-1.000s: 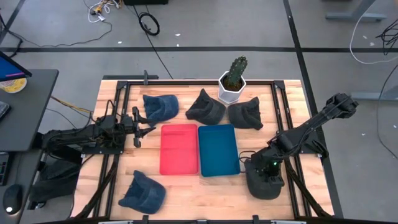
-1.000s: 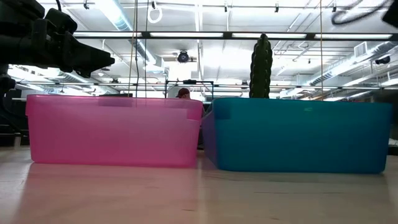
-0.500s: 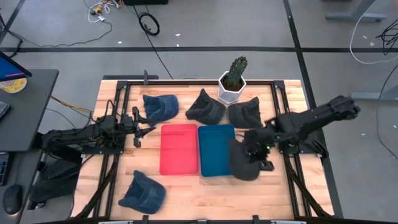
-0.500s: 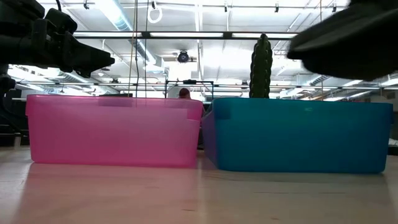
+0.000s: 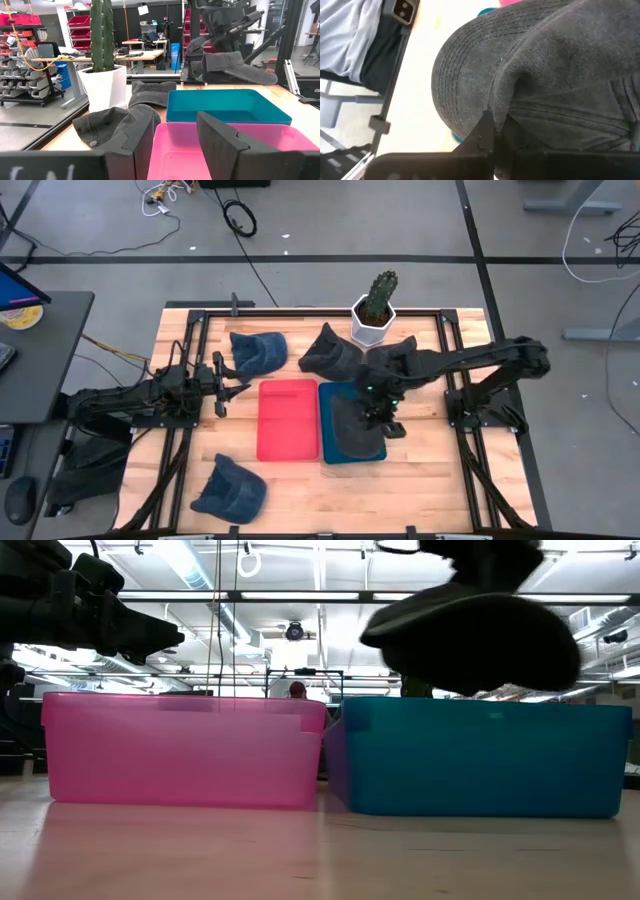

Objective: Pick & Place hat
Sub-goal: Put the bottom black cap into the blue bin

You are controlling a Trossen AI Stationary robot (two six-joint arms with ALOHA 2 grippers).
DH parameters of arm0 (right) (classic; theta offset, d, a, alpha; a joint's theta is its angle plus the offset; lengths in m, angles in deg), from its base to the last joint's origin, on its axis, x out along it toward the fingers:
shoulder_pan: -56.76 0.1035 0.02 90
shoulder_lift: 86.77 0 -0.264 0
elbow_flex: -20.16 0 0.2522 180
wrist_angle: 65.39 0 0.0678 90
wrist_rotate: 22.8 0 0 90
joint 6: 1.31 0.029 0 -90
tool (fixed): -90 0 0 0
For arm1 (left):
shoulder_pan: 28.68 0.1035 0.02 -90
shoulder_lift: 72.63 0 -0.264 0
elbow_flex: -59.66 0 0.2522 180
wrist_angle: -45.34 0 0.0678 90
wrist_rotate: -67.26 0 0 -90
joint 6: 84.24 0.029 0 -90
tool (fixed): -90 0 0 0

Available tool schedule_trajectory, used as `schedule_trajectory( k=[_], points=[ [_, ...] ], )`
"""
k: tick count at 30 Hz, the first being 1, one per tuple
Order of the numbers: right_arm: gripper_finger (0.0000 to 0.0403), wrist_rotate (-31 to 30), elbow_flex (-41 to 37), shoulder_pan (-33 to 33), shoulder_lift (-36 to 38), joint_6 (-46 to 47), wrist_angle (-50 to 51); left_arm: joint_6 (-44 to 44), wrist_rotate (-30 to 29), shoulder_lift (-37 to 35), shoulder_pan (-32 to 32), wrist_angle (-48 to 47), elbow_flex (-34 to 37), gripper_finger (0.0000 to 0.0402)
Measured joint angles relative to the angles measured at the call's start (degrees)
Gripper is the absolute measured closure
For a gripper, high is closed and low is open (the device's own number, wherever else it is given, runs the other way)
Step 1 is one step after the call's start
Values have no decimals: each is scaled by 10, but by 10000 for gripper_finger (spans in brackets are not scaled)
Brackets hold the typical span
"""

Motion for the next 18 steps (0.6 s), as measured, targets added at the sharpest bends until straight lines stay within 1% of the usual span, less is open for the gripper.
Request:
schedule_trajectory(
  k=[3,7,18],
  points=[
    [403,-1,18,-4,-39,-7,3,0,0,0,0,0,0,246],
    [403,-2,19,-4,-82,-23,4,0,0,0,0,0,0,246],
    [403,-10,19,-19,-144,-17,-15,0,0,0,0,0,0,246]
  ],
)
